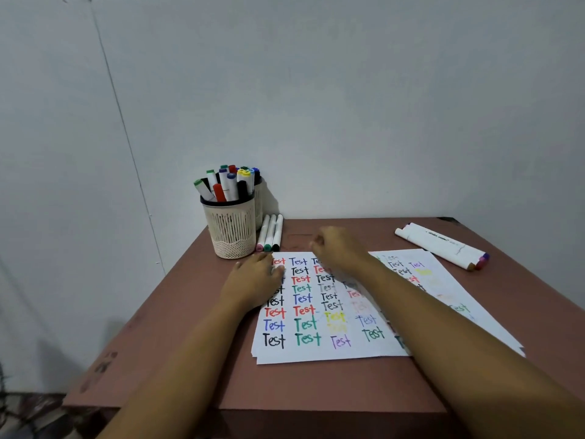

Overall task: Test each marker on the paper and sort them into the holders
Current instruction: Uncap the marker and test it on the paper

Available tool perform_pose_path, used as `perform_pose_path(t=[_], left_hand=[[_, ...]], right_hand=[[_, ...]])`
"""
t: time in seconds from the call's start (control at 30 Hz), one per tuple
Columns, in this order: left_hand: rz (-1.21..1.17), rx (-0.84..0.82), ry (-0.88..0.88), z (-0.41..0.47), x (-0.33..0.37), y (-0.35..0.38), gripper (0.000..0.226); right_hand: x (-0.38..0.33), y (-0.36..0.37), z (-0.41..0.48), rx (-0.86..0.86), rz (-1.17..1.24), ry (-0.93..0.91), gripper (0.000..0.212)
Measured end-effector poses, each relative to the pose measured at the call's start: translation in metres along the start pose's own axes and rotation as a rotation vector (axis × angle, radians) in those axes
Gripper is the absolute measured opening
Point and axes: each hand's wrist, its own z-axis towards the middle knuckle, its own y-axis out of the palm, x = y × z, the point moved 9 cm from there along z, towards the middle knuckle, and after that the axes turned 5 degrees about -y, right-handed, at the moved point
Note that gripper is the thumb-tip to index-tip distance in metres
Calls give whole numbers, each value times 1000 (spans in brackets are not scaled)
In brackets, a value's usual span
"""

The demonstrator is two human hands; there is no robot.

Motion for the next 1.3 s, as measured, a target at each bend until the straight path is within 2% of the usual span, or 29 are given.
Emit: perform_pose_path(t=[0.13,0.3,0.4,0.57,0.67,0.8,0.97,1.03,1.1,1.23,1.3], left_hand=[[-18,49,26,3,-1,1,41],[-13,64,33,6,-3,4,36],[-8,67,25,8,-5,4,35],[3,73,21,8,-8,6,39],[7,66,16,7,-9,4,42],[-82,98,4,5,-10,-2,39],[-184,256,15,2,-9,-19,34],[-183,357,66,-6,-2,-31,32],[-188,455,202,-16,14,-43,32],[-155,380,484,-34,53,-39,51],[-113,369,560,-42,68,-36,51]], right_hand=[[-18,41,46,-61,104,-55,20],[-30,61,61,-93,17,-106,42],[-30,64,63,-81,-31,-116,37],[-31,58,57,-7,62,-131,30],[-22,39,46,94,232,-57,28],[4,7,22,321,556,101,27],[32,-28,-20,431,840,180,23],[39,-39,-39,424,954,184,20],[45,-46,-59,414,1062,213,18],[56,-51,-91,410,1149,266,23],[62,-50,-100,428,1193,302,25]])
